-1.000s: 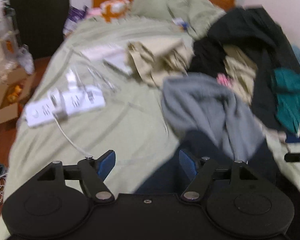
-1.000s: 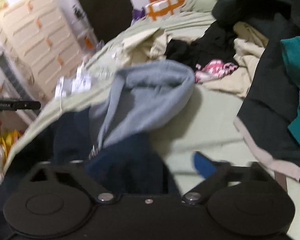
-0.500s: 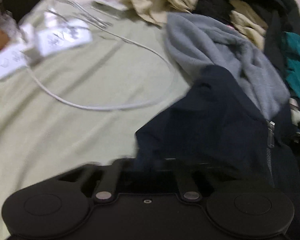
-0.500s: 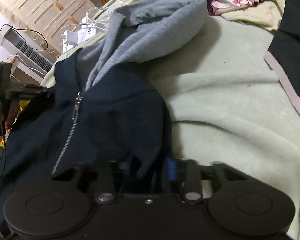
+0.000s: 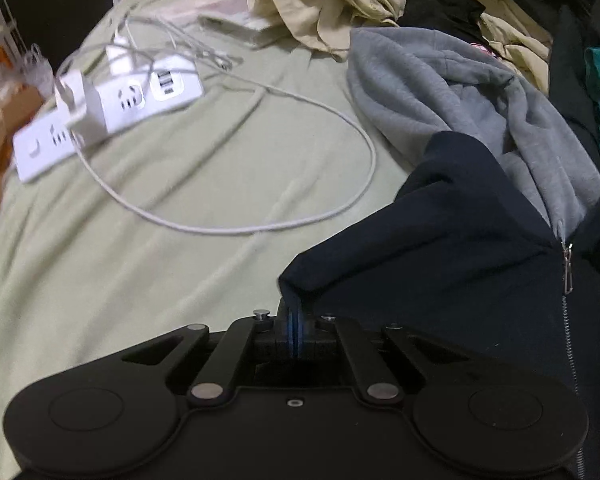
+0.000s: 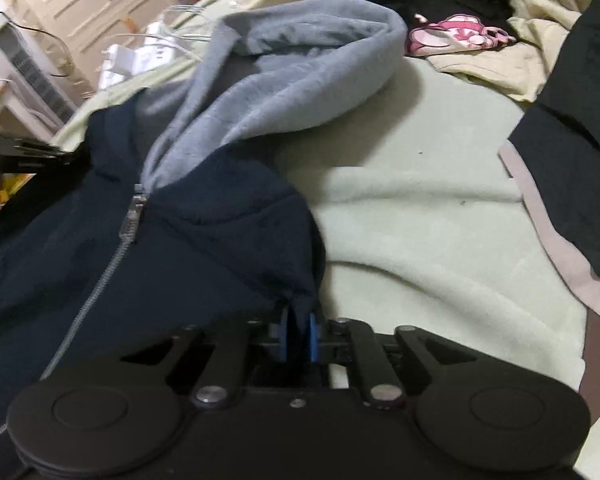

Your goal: Fold clothes

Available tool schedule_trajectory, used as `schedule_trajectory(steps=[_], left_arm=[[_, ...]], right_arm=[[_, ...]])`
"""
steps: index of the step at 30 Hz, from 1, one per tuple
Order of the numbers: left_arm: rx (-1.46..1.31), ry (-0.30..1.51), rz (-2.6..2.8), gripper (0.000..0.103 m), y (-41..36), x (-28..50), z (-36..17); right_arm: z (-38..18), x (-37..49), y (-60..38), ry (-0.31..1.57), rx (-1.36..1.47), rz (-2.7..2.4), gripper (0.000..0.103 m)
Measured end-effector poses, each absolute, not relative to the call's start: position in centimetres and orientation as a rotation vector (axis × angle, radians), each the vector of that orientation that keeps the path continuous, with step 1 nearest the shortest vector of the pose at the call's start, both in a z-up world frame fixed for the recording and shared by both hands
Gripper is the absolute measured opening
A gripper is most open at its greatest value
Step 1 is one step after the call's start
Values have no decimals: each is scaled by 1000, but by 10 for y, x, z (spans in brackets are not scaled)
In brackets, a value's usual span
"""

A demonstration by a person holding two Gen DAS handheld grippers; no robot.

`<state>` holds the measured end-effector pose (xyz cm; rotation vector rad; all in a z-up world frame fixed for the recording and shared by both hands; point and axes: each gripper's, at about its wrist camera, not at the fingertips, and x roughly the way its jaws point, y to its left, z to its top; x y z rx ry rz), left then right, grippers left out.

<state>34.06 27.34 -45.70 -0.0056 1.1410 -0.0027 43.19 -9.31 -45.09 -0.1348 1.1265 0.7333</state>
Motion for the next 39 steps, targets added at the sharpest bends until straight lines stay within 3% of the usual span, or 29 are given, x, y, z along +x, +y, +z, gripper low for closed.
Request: schedule_trajectory(steps=[2, 3, 4, 6, 7, 8, 10, 15, 22, 26, 29, 31, 39], left_arm=[[1, 1115, 21, 18, 272, 337, -446], [19, 1094, 34, 23, 269, 333, -437], [44, 1076, 50, 29, 266, 329, -427], [105, 1022, 59, 32, 253, 319, -401], [135, 969, 46, 39, 243, 311, -380], [142, 918, 17, 54, 234, 304, -361], [120, 857, -43, 67, 221, 296, -338], [20, 802, -305, 73, 166, 284, -294], [-30, 918, -551, 76, 93, 259, -290], [-57, 1028, -614, 76, 62, 240, -314], [-79, 1135, -627, 76, 45, 228, -347], [-78, 1192, -630, 76, 31, 221, -369], [-6, 1261, -583, 75, -12, 193, -431]], right_arm=[[-449, 430, -94, 1131, -137, 702, 58], [-444, 430, -99, 1126, -126, 668, 63], [-435, 427, -110, 1110, -101, 634, 64], [-413, 415, -133, 1075, -51, 599, 64], [-405, 410, -142, 1065, -33, 597, 64], [-392, 398, -155, 1042, -11, 587, 64], [-368, 372, -179, 1001, 37, 573, 64], [-302, 279, -236, 912, 127, 474, 64], [-241, 133, -311, 873, 479, 132, 64], [-267, 55, -339, 948, 595, -76, 64], [-331, 16, -362, 975, 855, -114, 66], [-372, 6, -366, 991, 996, -94, 72], [-500, 1, -354, 929, 1326, 28, 74]])
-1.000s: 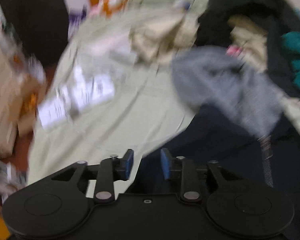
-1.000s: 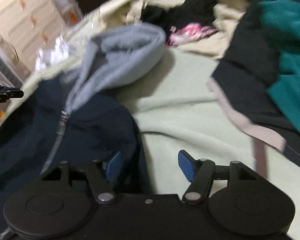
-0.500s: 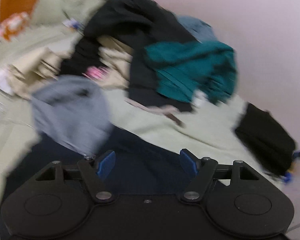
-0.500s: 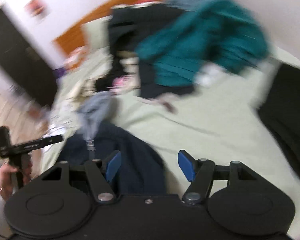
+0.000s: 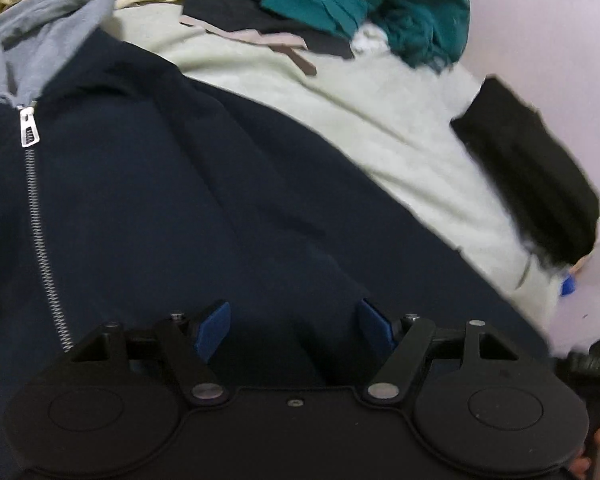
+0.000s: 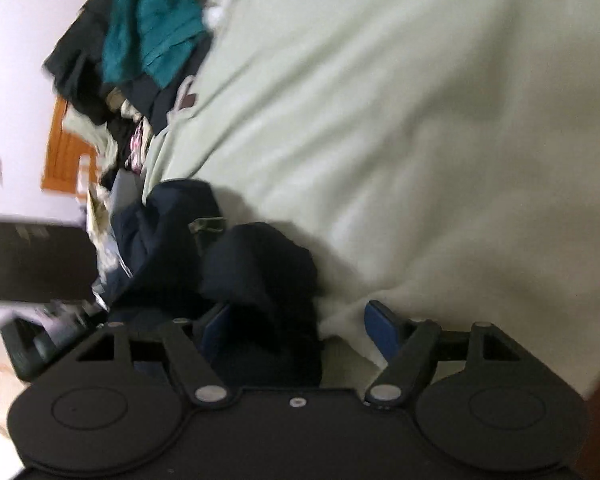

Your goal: Fold clothes

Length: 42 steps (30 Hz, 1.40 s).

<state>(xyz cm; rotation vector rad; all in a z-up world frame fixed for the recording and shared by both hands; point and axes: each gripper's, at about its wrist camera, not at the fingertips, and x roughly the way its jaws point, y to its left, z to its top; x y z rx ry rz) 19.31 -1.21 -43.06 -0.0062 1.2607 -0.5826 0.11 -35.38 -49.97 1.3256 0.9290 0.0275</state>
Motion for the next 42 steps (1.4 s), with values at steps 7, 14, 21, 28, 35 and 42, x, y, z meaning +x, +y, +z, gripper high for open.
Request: schedule_trajectory(steps=[7, 14, 21, 28, 35, 42], left_arm=[[-10, 1269, -494, 57, -19, 188, -440], [-14, 1232, -437, 4, -19, 185, -422], [-3, 1141, -434, 3, -32, 182, -399], [0, 1026, -518, 30, -50, 175, -380], [-81, 1038, -686, 56, -76, 173, -382], [86, 1134, -740, 54, -120, 168, -419]], right_arm=[[-494, 36, -339, 1041, 1148, 86, 13], [-444, 57, -357, 976, 962, 38, 3], [-369, 72, -408, 805, 721, -190, 2], [-390, 131, -382, 832, 451, -219, 14], [-434, 159, -329, 914, 462, 58, 65], [-399, 125, -375, 828, 476, 28, 81]])
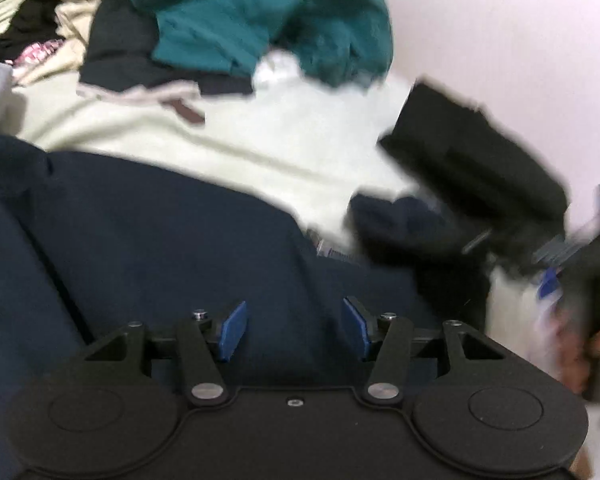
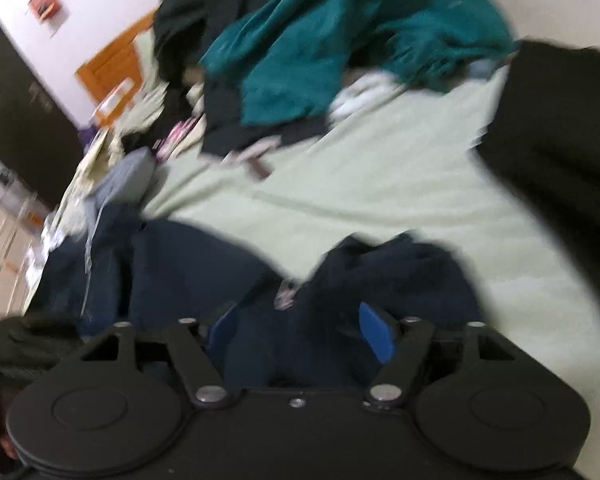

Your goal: Fold clothes

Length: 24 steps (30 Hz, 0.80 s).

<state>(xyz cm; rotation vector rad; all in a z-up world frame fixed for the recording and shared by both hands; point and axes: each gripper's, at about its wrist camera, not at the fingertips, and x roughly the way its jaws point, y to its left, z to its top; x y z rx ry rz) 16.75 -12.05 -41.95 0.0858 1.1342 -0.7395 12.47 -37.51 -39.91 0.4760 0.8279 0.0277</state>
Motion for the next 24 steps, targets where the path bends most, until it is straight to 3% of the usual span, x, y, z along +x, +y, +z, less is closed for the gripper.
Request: schedule_trajectory(steps=[5, 8, 11, 16, 21, 22, 24], left_arm=[[165, 1204, -680, 43, -127, 169, -449], [196, 1223, -653, 32, -125, 170, -456], [221, 1233, -648, 31, -118, 168, -459], [210, 1250, -633, 29, -109, 169, -461], [194, 1244, -620, 29, -106, 166, -460], [190, 1244, -618, 29, -106, 166, -460], [180, 1244, -615, 29, -106, 167, -461]], right_arm=[[-419, 112, -437, 820, 559, -127, 83], [-448, 121, -455, 846, 638, -108, 80], [-467, 136, -455, 862, 669, -57, 79], [-438, 158, -442, 805, 446, 9, 79], [-422, 195, -430, 887, 246, 192, 79], [-422, 202, -424, 921, 208, 226, 76], [-431, 218, -413, 1005, 154, 290, 60]])
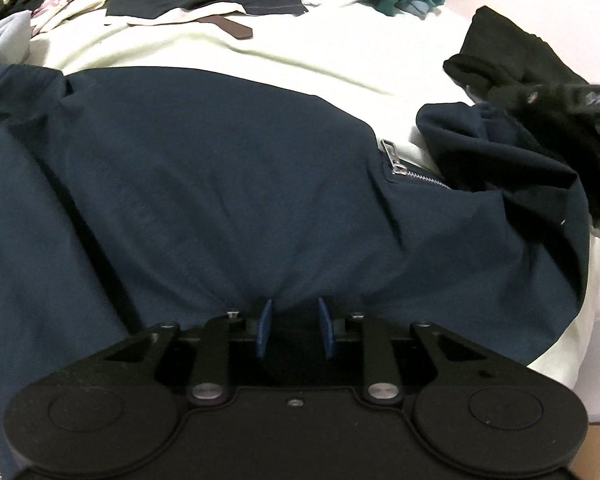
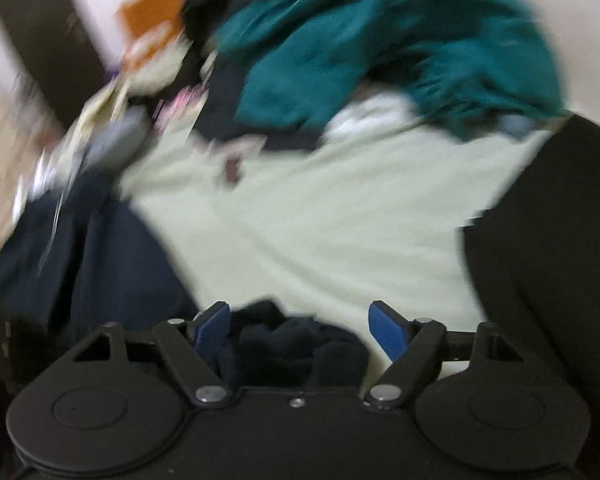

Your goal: Fold clothes

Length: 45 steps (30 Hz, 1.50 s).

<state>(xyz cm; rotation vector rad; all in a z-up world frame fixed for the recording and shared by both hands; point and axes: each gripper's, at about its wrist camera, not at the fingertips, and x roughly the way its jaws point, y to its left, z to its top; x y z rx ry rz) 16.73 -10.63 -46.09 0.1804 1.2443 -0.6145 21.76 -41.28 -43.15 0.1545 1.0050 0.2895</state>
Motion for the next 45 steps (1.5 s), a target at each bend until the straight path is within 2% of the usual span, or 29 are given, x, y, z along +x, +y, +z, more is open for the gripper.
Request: schedule_trajectory(steps=[1, 4, 7, 8, 13, 17, 22, 25, 31, 34, 40, 42, 43, 44, 45], left_arm=[[176, 1245, -614, 29, -105, 168, -461], [164, 1248, -611, 29, -102, 169, -462], [155, 1252, -605, 29, -100, 170, -462], [154, 1253, -604, 29, -100, 170, -462], [157, 1255, -601, 29, -101, 171, -462], [188, 1252, -603, 28, -105, 171, -463], [239, 1261, -598, 25, -114, 175, -464], [263, 1267, -592, 21, -117, 178, -465], [310, 1274, -575, 16, -124, 189, -467], [313, 1275, -573, 15, -125, 192, -468], [341, 1256, -592, 15, -129, 191, -469], [325, 1253, -594, 15, -127, 192, -467], [312, 1245, -594, 16, -127, 192, -465], [304, 1233, -598, 19, -126, 193, -463], [295, 1220, -601, 20, -126, 193, -461]], right_arm=[[-435, 221, -411, 1031, 149, 298, 53], [-451, 229, -415, 1143, 223, 333, 48], [-448, 222, -428, 1130, 317, 305, 28], [-446, 217, -433, 1118, 335, 286, 25], [-433, 189, -458, 1040, 434, 142, 21], [-405, 147, -488, 907, 540, -6, 20], [-376, 61, -516, 791, 646, -220, 20], [-365, 17, -513, 793, 648, -304, 19], [-376, -29, -519, 844, 669, -465, 0], [-393, -48, -542, 840, 760, -560, 0], [-404, -35, -531, 888, 718, -453, 0], [-410, -29, -528, 918, 737, -418, 8], [-412, -26, -526, 920, 726, -404, 22], [-413, -22, -524, 925, 713, -395, 54], [-415, -18, -522, 929, 702, -392, 69]])
